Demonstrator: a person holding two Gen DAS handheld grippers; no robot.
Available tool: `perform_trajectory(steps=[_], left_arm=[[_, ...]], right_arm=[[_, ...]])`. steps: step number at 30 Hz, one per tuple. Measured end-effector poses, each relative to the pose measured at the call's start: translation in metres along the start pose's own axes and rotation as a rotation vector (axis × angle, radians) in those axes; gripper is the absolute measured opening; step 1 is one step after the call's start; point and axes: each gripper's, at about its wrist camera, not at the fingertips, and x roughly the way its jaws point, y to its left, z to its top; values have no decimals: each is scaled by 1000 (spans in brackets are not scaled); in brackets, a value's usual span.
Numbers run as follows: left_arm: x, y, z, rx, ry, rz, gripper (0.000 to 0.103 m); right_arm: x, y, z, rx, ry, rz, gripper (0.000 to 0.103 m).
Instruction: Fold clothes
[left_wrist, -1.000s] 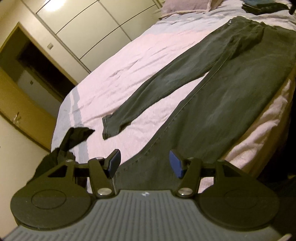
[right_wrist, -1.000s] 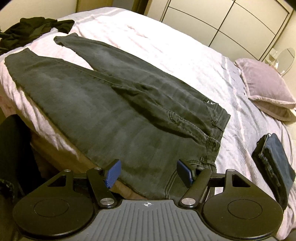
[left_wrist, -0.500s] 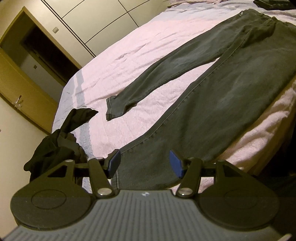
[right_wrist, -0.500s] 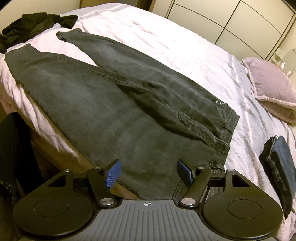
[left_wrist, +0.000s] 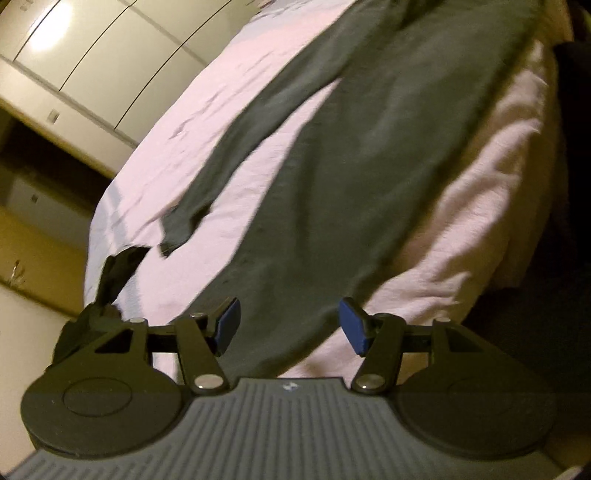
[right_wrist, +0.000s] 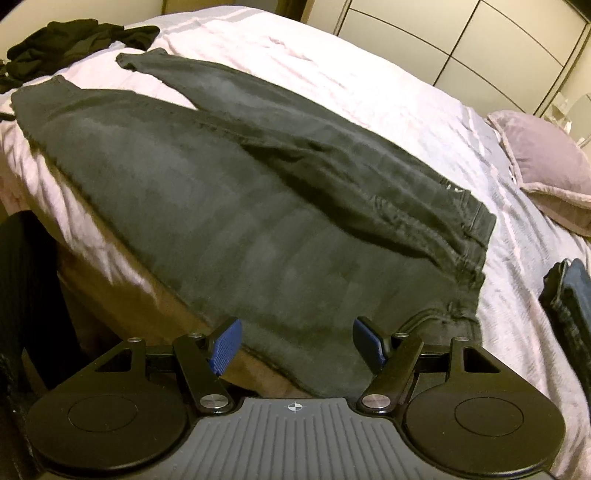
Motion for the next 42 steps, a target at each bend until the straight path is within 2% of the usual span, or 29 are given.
perform_trajectory(steps=[3, 12, 14, 15, 16, 17, 18, 22, 25, 28, 30, 31, 32, 36, 39, 42], left_arm=[[12, -17, -2, 58, -15, 2, 56], [38, -51, -9, 307, -13, 126, 56], [44, -59, -10, 363, -13, 154, 52], [47, -63, -11, 390, -12, 167, 44], [48, -63, -11, 392, -13, 171, 36], [47, -59, -9, 368, -16, 164, 22], [46, -55, -7, 344, -18, 158, 13], [43, -40, 0, 248, -27, 133, 11], [40, -28, 5, 176, -34, 113, 10], [38, -19, 10, 122, -38, 98, 10], [40, -20, 13, 140, -31, 97, 10], [41, -20, 14, 146, -27, 97, 10], [43, -21, 13, 150, -24, 97, 11], [50, -25, 13, 176, -12, 106, 13], [55, -31, 10, 228, 1, 125, 15], [63, -36, 6, 287, 19, 155, 19]], right_arm=[[5, 1, -4, 21, -20, 4, 70], [8, 15, -18, -60, -133, -50, 70], [9, 24, -26, -106, -166, -59, 70], [9, 30, -31, -132, -188, -66, 70], [9, 36, -34, -161, -209, -77, 70], [10, 45, -36, -191, -240, -79, 70], [12, 54, -36, -223, -271, -80, 70], [19, 89, -40, -347, -397, -85, 70], [38, 121, -34, -449, -445, -45, 70], [58, 143, -36, -564, -451, -45, 66], [68, 141, -44, -603, -425, -102, 55], [69, 130, -50, -582, -414, -136, 49], [69, 118, -55, -555, -403, -169, 48], [65, 64, -85, -488, -341, -310, 48], [67, 31, -113, -522, -256, -410, 47], [74, 2, -131, -552, -183, -495, 42]])
